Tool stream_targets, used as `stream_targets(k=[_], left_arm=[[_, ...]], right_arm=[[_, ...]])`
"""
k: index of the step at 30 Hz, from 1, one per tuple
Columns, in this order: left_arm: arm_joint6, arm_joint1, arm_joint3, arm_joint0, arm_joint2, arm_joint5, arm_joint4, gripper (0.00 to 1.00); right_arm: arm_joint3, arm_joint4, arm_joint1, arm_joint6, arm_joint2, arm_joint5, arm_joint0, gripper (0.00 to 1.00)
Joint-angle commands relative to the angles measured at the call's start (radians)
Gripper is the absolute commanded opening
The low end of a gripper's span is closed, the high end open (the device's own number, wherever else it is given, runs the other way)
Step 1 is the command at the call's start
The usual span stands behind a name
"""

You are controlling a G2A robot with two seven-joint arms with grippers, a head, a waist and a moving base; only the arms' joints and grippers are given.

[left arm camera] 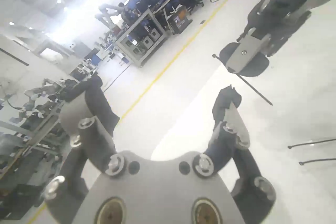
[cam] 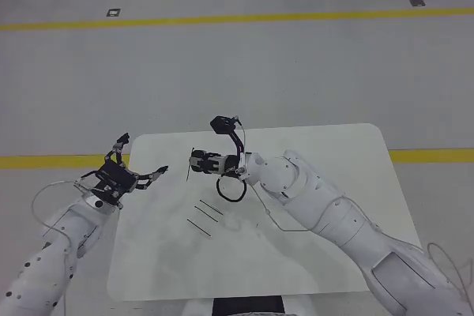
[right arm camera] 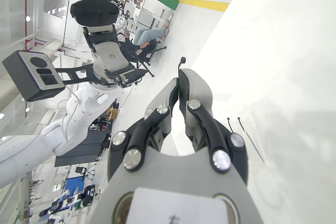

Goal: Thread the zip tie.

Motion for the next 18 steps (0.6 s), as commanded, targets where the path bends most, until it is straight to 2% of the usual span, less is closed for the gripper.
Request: stream_targets(k=[1, 4, 5, 8, 11, 14, 16, 17, 18], left_arm=[[0.0, 0.0, 0.0, 0.0, 0.0, 0.0, 0.0, 1.0], [0.0, 0.0, 0.0, 0.0, 0.0, 0.0, 0.0, 1.0], [-0.017, 0.0, 0.0, -0.004, 0.003, 0.008, 0.0, 1.0], [-0.037, 0.015, 0.001, -0.015, 0.016, 0.018, 0.0, 1.0], [-0.041, 0.068, -0.008, -0.03, 0.051, 0.031, 0.0, 1.0], [-0.013, 0.135, 0.002, -0.047, 0.104, 0.077, 0.0, 1.0], [0.022, 0.19, 0.011, -0.066, 0.158, 0.107, 0.0, 1.0], [0.031, 0.206, 0.017, -0.073, 0.175, 0.115, 0.0, 1.0], [0.031, 0.206, 0.017, -0.073, 0.175, 0.115, 0.0, 1.0]], right_arm=[[0.0, 0.0, 0.0, 0.0, 0.0, 0.0, 0.0, 0.0], [0.0, 0.0, 0.0, 0.0, 0.0, 0.0, 0.0, 0.0], [0.0, 0.0, 0.0, 0.0, 0.0, 0.0, 0.0, 0.0], [0.0, 0.0, 0.0, 0.0, 0.0, 0.0, 0.0, 0.0], [0.0, 0.0, 0.0, 0.0, 0.0, 0.0, 0.0, 0.0], [0.0, 0.0, 0.0, 0.0, 0.0, 0.0, 0.0, 0.0], [0.0, 0.0, 0.0, 0.0, 0.0, 0.0, 0.0, 0.0], [0.0, 0.0, 0.0, 0.0, 0.0, 0.0, 0.0, 0.0], [0.0, 0.0, 0.0, 0.0, 0.0, 0.0, 0.0, 0.0]])
